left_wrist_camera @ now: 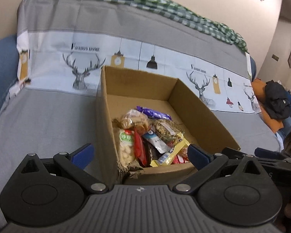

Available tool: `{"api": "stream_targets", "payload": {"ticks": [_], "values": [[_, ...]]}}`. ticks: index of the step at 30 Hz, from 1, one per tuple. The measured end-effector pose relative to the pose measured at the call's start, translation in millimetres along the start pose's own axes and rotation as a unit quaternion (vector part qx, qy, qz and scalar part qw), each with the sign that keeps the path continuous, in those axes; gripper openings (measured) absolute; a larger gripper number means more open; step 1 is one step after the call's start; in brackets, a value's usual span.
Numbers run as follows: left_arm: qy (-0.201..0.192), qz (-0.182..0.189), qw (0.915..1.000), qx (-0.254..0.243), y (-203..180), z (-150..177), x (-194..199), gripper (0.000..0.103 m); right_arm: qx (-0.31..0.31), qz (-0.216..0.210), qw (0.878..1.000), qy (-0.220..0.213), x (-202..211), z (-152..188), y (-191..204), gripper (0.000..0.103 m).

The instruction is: Organize snacks

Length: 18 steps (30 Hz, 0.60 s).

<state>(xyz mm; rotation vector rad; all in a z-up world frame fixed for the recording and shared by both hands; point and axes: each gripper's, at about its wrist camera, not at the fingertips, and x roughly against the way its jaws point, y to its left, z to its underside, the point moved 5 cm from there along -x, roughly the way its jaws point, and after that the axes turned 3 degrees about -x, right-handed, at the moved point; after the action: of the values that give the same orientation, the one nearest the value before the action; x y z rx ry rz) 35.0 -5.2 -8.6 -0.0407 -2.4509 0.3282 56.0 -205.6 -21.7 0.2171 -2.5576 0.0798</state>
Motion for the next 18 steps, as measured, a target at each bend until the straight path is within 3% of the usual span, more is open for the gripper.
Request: {"api": "stream_targets", "payload": {"ticks": [4, 18], "values": [[0.02, 0.005, 0.9998, 0.008, -1, 3, -7, 0.102, -0.018, -0.013, 1.0, 0.012, -7, 1, 1, 0.102], [0.057, 0.005, 0.9983, 0.012, -6, 12, -20, 0.102, 0.009, -0.022, 1.0, 0.018, -12, 6, 10, 0.102]]}}
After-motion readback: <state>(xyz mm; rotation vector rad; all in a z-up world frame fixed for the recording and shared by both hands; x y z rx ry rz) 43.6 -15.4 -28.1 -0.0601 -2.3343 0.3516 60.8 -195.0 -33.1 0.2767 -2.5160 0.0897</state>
